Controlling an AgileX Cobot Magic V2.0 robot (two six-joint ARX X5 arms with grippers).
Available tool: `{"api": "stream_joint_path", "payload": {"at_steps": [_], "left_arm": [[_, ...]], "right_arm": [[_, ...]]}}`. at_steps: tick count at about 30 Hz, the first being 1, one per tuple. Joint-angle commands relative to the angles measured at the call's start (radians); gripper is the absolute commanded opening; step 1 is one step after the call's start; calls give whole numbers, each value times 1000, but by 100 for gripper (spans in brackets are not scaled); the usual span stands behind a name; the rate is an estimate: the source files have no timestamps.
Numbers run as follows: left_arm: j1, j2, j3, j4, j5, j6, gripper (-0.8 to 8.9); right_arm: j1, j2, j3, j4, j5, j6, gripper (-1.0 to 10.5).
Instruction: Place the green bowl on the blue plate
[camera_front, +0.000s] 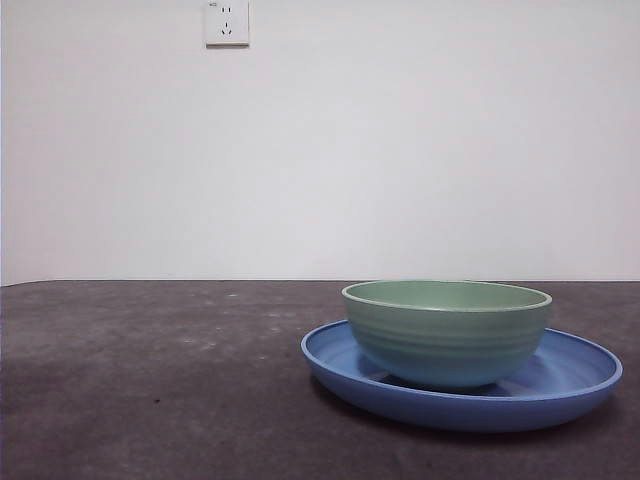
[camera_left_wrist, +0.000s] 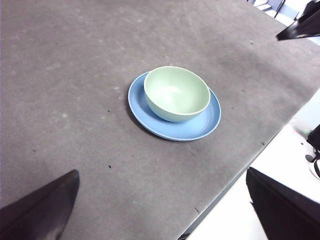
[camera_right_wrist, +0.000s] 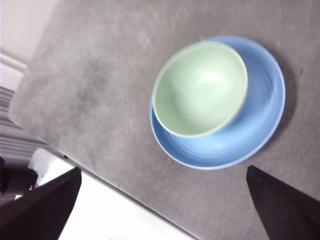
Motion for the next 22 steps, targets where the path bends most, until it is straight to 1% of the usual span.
{"api": "stream_joint_path", "payload": {"at_steps": [1,6,10,11,13,15,22], "left_arm": [[-6,5,6,8,3,12,530],[-6,5,6,8,3,11,530],[-6,5,6,8,3,8,530],[-6,5,6,8,3,6,530],[-6,5,6,8,3,4,530],[-6,5,6,7,3,4,530],[-6,5,6,7,3,4,530]], "right_arm": [[3,87,16,15,16,-13,545],[3,228,16,75,58,-49,545],[2,346,16,166,76,-54,543],[2,369,16,185,80,-57,528],[2,423,16,226,80,-66,449],[2,467,16,255,83,-70,408],[1,624,16,335,85,-84,375]]}}
